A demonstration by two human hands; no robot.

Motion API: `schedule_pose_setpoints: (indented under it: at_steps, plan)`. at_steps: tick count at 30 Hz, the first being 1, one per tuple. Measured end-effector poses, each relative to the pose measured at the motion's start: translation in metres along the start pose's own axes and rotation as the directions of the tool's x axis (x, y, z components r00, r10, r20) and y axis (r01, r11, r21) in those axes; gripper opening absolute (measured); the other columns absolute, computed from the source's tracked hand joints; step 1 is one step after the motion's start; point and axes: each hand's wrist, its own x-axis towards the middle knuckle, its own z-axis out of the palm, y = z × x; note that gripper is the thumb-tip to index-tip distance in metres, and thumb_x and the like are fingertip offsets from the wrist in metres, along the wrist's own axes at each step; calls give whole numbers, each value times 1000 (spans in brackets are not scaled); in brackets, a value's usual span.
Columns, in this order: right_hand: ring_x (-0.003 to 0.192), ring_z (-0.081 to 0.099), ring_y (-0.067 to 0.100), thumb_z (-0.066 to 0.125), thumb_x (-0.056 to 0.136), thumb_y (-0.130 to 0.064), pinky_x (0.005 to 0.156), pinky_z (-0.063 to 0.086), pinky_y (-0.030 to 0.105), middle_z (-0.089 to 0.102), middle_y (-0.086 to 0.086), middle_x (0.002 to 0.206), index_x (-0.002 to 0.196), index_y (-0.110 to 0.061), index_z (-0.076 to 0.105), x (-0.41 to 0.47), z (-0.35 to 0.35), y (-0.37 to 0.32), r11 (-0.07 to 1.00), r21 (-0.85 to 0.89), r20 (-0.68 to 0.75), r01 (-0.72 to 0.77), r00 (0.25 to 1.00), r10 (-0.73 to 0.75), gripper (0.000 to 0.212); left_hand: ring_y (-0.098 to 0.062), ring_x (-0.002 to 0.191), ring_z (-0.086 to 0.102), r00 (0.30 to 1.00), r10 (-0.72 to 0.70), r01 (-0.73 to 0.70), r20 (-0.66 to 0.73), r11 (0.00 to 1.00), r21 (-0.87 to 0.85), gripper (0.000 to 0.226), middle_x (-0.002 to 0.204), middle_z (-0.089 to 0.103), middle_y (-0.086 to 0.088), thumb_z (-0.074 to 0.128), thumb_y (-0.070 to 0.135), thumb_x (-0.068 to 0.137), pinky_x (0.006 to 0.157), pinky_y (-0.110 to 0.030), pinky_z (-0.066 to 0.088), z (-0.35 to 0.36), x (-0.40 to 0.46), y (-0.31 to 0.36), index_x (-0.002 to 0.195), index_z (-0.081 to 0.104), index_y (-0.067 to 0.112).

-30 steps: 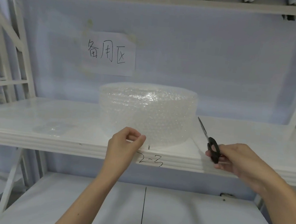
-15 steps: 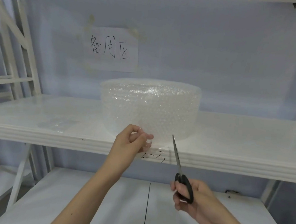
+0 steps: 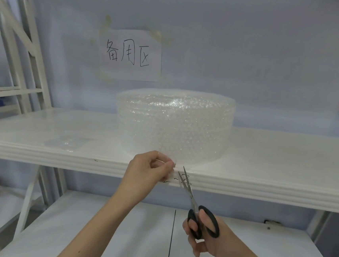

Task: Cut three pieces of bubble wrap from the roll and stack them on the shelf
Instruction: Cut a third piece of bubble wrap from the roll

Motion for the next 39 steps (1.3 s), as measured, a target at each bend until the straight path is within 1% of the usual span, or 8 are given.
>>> schedule_pose_setpoints:
  at_steps: [6,10,13,20,24,27,34,39]
  plan:
    - [59,49,19,70,62,-67,55,43,33,56,4,76,68,-12,51,12,6,-8,997,-1,39,78,996,-78,58,-11,60,65,996,-61,66,58,993,-93,7,77,76,-15,68,10,86,67,-24,59,-1,0,2,84,70,4]
    - [61,48,19,64,71,-62,56,45,33,56,5,77,69,-13,52,18,9,-12,996,-22,61,87,995,-85,50,-10,59,65,995,-82,88,61,991,-103,9,76,75,-17,68,11,86,67,-25,59,-2,1,0,85,70,2]
    - [60,48,19,59,75,-55,56,43,32,54,4,77,69,-12,50,23,10,-15,995,-14,46,103,994,-102,44,-11,59,65,995,-80,85,54,990,-113,8,67,74,-9,68,9,86,65,-25,58,-1,1,-1,83,69,2]
    - [55,46,18,61,74,-51,55,41,30,52,3,73,67,-13,48,30,10,-13,988,-30,-2,148,989,-148,41,-16,64,65,997,-64,67,45,994,-80,10,76,73,-23,69,13,86,72,-32,58,-2,4,-4,84,70,3]
    - [52,47,18,66,71,-49,52,40,27,54,2,71,62,-14,49,30,9,-8,988,-20,-14,153,988,-153,39,-11,59,63,996,-57,63,64,993,-97,12,71,70,-19,69,10,86,67,-25,57,-1,6,-7,88,68,-2]
    - [51,46,19,74,64,-57,51,40,26,53,1,69,59,-16,50,32,8,-7,987,-21,-8,157,987,-158,48,-9,57,63,995,-53,62,79,992,-109,13,75,70,-21,69,9,87,62,-19,56,-1,6,-7,89,68,-4]
    - [58,47,21,72,65,-63,55,41,32,51,5,74,68,-12,48,33,7,-15,983,11,73,184,980,-185,56,-12,67,68,988,-47,66,147,989,-132,6,85,76,-21,68,10,87,66,-21,56,-3,4,-7,83,69,6]
    - [54,46,19,74,60,-65,54,40,29,51,4,73,63,-14,49,37,10,-19,980,-54,18,191,982,-190,57,-13,63,65,989,-43,63,138,987,-145,5,75,73,-19,69,9,86,68,-23,57,-4,5,-5,83,68,5]
